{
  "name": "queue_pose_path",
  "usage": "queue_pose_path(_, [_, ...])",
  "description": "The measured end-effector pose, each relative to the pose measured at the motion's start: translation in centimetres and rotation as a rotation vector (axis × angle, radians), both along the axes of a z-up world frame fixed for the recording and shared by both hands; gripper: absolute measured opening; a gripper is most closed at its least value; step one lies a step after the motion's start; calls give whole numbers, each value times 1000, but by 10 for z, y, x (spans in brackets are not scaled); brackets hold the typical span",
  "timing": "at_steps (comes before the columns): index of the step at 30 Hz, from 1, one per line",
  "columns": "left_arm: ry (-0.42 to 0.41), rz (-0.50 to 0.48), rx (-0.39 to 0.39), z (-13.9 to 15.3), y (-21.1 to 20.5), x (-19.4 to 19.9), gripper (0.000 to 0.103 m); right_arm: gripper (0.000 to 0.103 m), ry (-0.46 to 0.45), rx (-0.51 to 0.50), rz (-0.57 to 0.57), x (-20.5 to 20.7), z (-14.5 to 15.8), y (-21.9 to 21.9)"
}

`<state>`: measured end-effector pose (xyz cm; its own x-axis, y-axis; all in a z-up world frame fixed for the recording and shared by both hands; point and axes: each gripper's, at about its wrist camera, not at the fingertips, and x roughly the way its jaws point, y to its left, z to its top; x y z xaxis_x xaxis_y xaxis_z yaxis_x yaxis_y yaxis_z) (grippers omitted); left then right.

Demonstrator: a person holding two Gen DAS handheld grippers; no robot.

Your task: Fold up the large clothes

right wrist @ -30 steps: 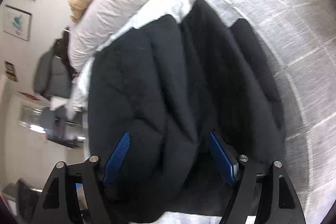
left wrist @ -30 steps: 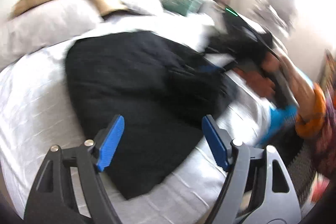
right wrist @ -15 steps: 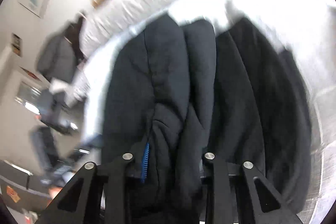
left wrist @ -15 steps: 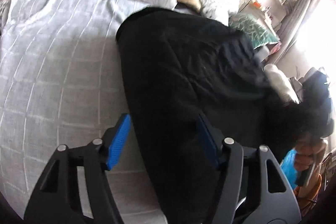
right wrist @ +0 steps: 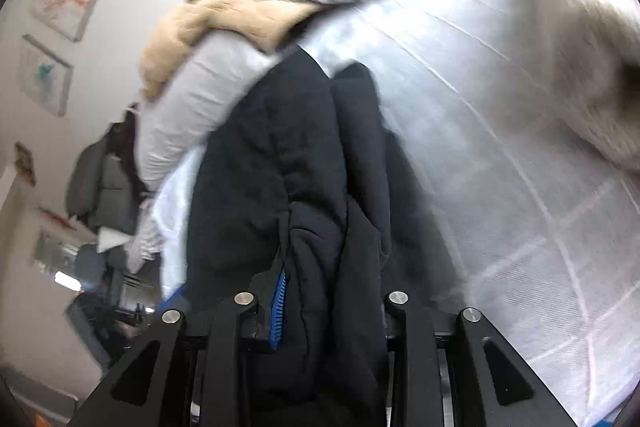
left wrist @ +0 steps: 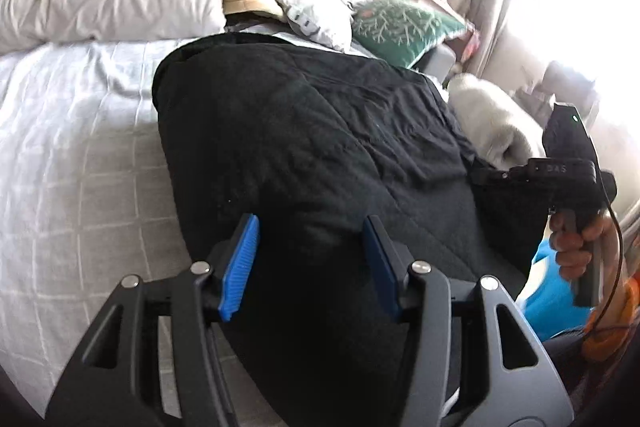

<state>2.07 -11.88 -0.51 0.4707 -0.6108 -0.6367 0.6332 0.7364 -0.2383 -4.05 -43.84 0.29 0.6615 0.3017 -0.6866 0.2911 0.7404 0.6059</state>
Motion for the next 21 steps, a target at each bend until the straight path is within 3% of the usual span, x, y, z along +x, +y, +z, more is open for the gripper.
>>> queue_pose_path(1, [-19,1,22,0,-5,1,64,40,44,0,-2,2,-13,-3])
queue_pose_path(3, [-47,12,74,1,-11,1,74,66,110,-14,5,5,-31,-5])
queue_pose_path(5, [-34,38,96,5,-10,7,83,76,127,-20,0,2,-35,-6])
queue_pose_path(9, [72,106,62,1,10,27,90,79,124,68,13,0,-42,-13])
queue_pose_path(11, [173,108,17,-8,19,40,96,82,138,102,29,3,-49,-12])
queue_pose_path(13, [330,68,-70,-26,28,55,97,82,146,130,40,9,-54,-7])
queue_pose_path(17, [725,29,-319,-85,45,83,102,83,149,114,46,12,-54,-2])
queue_pose_path(18, [776,27,-364,-96,46,85,102,83,150,107,48,13,-53,0])
queue_pose_path(19, [788,31,-388,-102,46,84,98,82,150,100,51,15,-53,3])
queue_pose_path(21, [745,38,-377,-94,45,78,85,70,156,87,60,20,-53,9])
